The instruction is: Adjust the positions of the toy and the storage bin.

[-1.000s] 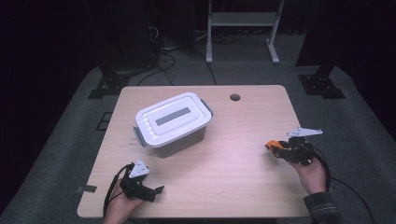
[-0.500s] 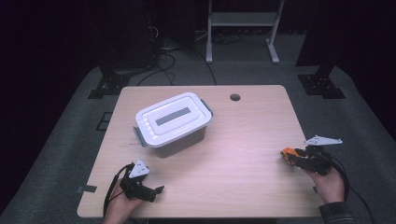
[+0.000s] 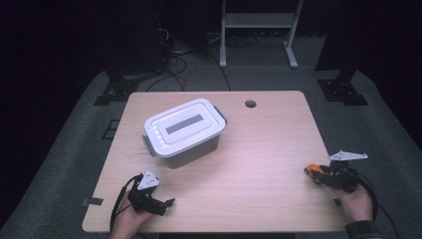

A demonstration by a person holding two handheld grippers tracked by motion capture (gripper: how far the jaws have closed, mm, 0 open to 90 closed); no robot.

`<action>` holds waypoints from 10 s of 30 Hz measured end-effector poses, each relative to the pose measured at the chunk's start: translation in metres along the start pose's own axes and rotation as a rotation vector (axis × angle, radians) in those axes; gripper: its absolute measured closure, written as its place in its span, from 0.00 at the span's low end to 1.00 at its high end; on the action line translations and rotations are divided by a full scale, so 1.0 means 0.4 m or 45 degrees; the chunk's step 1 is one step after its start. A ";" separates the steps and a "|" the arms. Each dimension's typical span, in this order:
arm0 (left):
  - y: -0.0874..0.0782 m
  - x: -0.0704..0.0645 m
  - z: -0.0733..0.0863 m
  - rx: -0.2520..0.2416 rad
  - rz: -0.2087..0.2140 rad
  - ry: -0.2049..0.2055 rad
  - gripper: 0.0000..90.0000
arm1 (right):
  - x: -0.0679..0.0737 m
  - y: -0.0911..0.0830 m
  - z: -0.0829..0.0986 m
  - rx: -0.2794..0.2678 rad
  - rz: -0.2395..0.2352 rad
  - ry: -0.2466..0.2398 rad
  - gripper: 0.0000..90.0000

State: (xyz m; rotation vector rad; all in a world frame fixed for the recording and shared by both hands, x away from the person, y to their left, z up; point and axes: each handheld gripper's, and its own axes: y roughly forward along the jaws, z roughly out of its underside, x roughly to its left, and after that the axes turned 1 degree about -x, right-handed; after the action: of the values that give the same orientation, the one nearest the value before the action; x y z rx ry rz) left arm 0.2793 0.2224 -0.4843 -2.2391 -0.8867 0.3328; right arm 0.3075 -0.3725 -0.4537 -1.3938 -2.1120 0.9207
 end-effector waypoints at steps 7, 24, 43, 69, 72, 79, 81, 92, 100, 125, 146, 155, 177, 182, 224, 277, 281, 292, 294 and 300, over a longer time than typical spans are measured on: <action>0.000 0.000 0.000 0.000 0.000 0.000 0.00 | 0.000 0.002 0.002 0.007 -0.004 0.007 0.64; 0.000 0.000 0.000 0.000 0.000 0.000 0.00 | 0.079 -0.032 -0.046 -0.163 -0.094 -0.019 0.35; 0.000 0.000 0.000 -0.001 -0.003 -0.002 0.00 | 0.216 0.065 -0.055 -0.096 -0.239 -0.133 0.16; -0.010 0.012 -0.002 -0.028 0.011 -0.050 0.00 | 0.259 0.136 -0.021 -0.111 -0.220 -0.212 0.10; -0.015 0.010 -0.004 -0.034 0.015 -0.050 0.00 | 0.259 0.136 -0.021 -0.111 -0.221 -0.214 0.10; -0.039 0.007 -0.014 -0.056 0.029 -0.058 0.00 | 0.259 0.136 -0.021 -0.111 -0.221 -0.213 0.10; -0.047 0.008 -0.018 -0.058 0.033 -0.064 0.00 | 0.259 0.136 -0.021 -0.111 -0.221 -0.213 0.10; -0.126 0.017 -0.090 -0.123 0.028 -0.079 0.00 | 0.259 0.136 -0.021 -0.111 -0.221 -0.213 0.10; -0.178 0.044 -0.150 -0.151 0.030 -0.086 0.00 | 0.259 0.136 -0.021 -0.111 -0.221 -0.213 0.10; -0.175 0.208 -0.341 -0.196 -0.049 -0.029 0.00 | 0.259 0.136 -0.021 -0.111 -0.221 -0.213 0.11; -0.092 0.390 -0.379 -0.104 -0.048 -0.077 0.05 | 0.259 0.136 -0.021 -0.111 -0.221 -0.213 0.10; -0.064 0.425 -0.382 -0.127 -0.038 -0.034 0.27 | 0.259 0.136 -0.021 -0.111 -0.221 -0.213 0.10; -0.051 0.441 -0.402 -0.105 0.079 -0.067 0.74 | 0.259 0.136 -0.021 -0.111 -0.221 -0.213 0.11; -0.056 0.428 -0.402 -0.084 0.105 -0.048 0.79 | 0.259 0.135 -0.020 -0.111 -0.224 -0.215 0.11; -0.072 0.331 -0.390 -0.073 0.116 -0.069 0.80 | 0.305 0.089 -0.296 -0.194 -0.304 -0.179 0.17; -0.071 0.231 -0.378 -0.106 0.156 -0.086 0.80 | 0.380 0.142 -0.496 -0.246 -0.423 -0.220 0.74; -0.072 0.198 -0.381 -0.097 0.158 -0.050 0.80 | 0.377 0.121 -0.473 -0.251 -0.394 -0.238 0.72; -0.065 0.145 -0.390 -0.093 0.156 -0.019 0.80 | 0.359 0.103 -0.449 -0.245 -0.346 -0.206 0.74; -0.065 0.141 -0.393 -0.095 0.152 -0.017 0.80 | 0.361 0.097 -0.448 -0.240 -0.326 -0.217 0.75; -0.071 0.134 -0.401 -0.104 0.156 -0.015 0.81 | 0.353 0.090 -0.445 -0.242 -0.329 -0.208 0.75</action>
State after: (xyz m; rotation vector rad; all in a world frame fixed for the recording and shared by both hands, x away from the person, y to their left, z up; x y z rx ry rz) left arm 0.3782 0.1913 -0.3476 -2.3755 -0.7830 0.3720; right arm 0.3952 -0.1821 -0.3589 -1.1259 -2.4876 0.7696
